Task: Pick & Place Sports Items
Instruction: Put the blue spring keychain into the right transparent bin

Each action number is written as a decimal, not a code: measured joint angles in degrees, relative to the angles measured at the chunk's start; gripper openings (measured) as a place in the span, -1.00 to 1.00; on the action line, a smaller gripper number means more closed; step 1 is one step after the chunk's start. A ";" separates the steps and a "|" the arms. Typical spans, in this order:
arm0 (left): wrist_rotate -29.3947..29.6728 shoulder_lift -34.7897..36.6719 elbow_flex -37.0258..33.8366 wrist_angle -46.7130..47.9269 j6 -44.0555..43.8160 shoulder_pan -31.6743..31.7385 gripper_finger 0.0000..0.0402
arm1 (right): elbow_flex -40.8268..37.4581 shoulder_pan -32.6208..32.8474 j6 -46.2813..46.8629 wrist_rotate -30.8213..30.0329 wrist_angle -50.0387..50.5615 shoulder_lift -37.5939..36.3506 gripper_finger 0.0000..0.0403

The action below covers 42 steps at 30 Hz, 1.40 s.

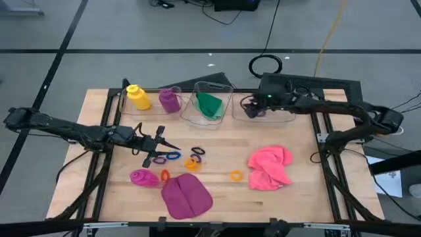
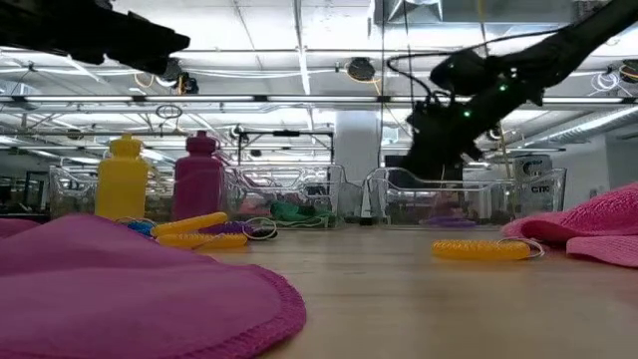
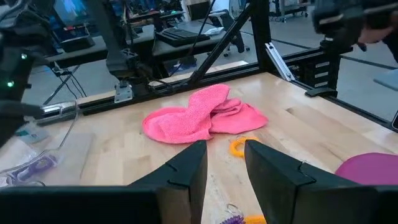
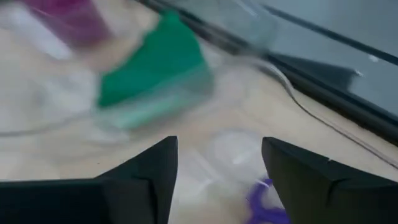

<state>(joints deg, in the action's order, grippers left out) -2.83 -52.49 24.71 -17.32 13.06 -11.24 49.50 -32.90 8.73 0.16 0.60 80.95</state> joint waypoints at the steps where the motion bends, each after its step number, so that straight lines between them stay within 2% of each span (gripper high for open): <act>1: 0.00 0.00 0.00 0.00 0.00 0.02 -0.54 | 0.00 0.44 -0.02 0.46 -0.79 -0.61 -0.16; 8: 0.00 0.00 0.00 0.04 0.00 0.01 -0.54 | 0.00 5.83 -1.73 6.30 -7.93 -3.80 -0.19; 13: 0.00 0.00 0.00 0.07 0.00 0.01 -0.54 | 0.00 11.11 -6.21 16.08 -15.11 -3.86 -0.23; 16: 0.00 0.00 0.00 0.07 0.00 0.02 -0.54 | 0.02 15.13 -9.78 19.65 -18.10 -3.35 -0.24; 24: -0.02 0.00 0.00 0.79 -0.90 0.00 -0.54 | 0.02 26.23 -20.49 19.54 -21.08 -3.17 -0.26; 28: 1.08 0.00 0.00 2.36 -3.37 0.02 -0.54 | 0.02 29.67 -22.08 19.54 -23.54 -3.17 -0.27; 33: 6.04 0.00 0.00 6.27 -6.26 1.56 -0.54 | 0.02 30.93 -21.57 19.48 -24.86 -3.17 -0.27; 42: 6.31 -0.01 0.00 14.24 -8.87 5.92 -0.54 | 0.02 29.60 -21.21 19.48 -24.06 -3.17 -0.26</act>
<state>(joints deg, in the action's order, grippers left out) 3.48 -52.50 24.71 -3.08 4.19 -5.32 49.52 -3.30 -12.48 19.64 -23.46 77.78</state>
